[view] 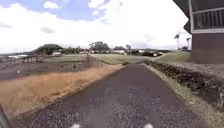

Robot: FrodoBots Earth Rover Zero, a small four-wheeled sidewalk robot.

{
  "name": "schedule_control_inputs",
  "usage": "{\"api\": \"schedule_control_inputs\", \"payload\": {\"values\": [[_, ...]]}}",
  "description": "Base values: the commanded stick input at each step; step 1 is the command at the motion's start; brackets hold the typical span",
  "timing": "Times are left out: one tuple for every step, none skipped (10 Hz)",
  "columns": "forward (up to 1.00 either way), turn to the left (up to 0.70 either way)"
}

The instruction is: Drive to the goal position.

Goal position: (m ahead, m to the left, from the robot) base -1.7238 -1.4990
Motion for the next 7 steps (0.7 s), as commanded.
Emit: {"api": "schedule_control_inputs", "payload": {"values": [[0.7, 0.0], [0.7, 0.0], [0.7, -0.04], [0.7, -0.35], [0.7, -0.35], [0.7, -0.35], [0.7, -0.35]]}}
